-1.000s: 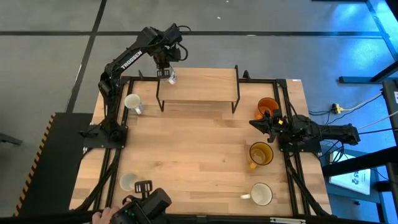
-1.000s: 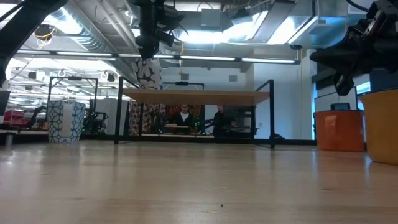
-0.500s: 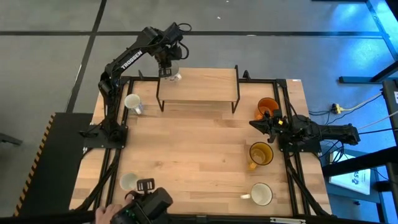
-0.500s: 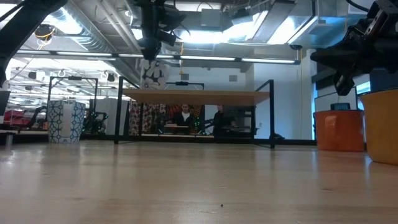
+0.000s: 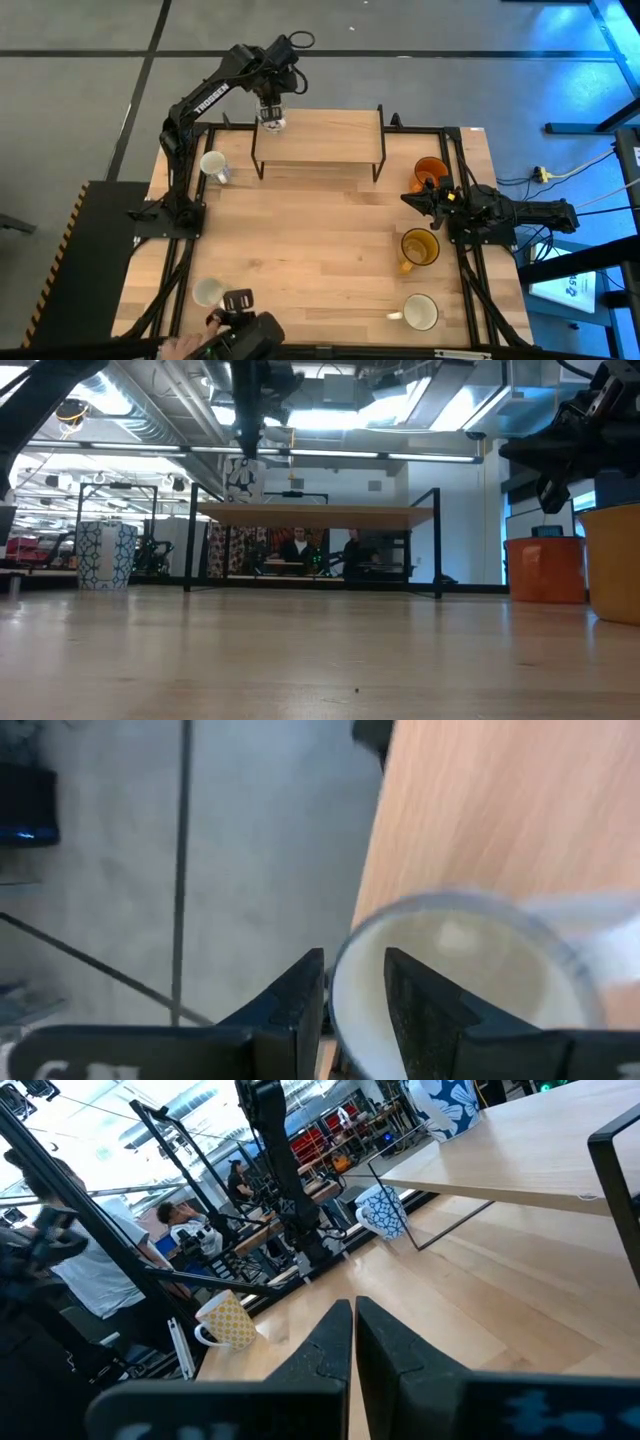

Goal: Place coffee mugs
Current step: Put the blue patterned mug on the shelf

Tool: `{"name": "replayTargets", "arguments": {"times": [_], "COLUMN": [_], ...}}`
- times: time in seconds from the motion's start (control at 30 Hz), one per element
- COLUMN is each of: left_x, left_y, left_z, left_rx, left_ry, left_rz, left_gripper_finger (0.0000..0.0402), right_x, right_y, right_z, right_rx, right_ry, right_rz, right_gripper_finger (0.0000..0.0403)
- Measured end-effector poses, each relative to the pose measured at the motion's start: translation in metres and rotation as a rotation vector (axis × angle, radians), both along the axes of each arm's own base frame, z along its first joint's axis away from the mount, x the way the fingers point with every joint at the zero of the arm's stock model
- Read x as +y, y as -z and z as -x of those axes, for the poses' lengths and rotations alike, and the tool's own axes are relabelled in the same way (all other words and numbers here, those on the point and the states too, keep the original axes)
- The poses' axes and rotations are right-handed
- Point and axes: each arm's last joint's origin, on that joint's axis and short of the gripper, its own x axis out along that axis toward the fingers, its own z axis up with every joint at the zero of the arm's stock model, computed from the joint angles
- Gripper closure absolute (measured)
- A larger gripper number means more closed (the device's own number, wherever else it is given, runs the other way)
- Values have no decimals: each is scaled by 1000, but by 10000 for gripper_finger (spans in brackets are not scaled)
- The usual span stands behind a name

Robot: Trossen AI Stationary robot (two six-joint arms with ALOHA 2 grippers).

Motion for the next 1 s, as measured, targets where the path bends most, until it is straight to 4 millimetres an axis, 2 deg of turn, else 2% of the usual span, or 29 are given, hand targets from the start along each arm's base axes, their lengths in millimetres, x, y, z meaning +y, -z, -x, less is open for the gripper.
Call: {"name": "replayTargets", "arguments": {"times": [0.17, 0.3, 0.43, 0.6, 0.87, 1.0], "left_x": [-25, -39, -44, -46, -56, -62], "left_y": [-24, -24, -2, 20, 26, 29], "left_z": [-16, -31, -40, -44, -48, -42], "left_rx": [-226, -337, -289, -172, -138, -56], "left_ry": [-42, -62, -111, -191, -203, -218], "left_rz": [28, 108, 148, 85, 99, 129], "left_gripper_finger": [299, 299, 299, 299, 299, 299], "right_x": [0, 0, 0, 0, 1, 1], "right_y": [0, 0, 0, 0, 0, 0], "right_z": [0, 0, 0, 0, 0, 0], "right_rx": [0, 1, 0, 0, 2, 3], "right_ry": [0, 0, 0, 0, -19, -18], "right_rz": [0, 4, 4, 4, 5, 5], "right_gripper_finger": [398, 398, 398, 398, 398, 398]}}
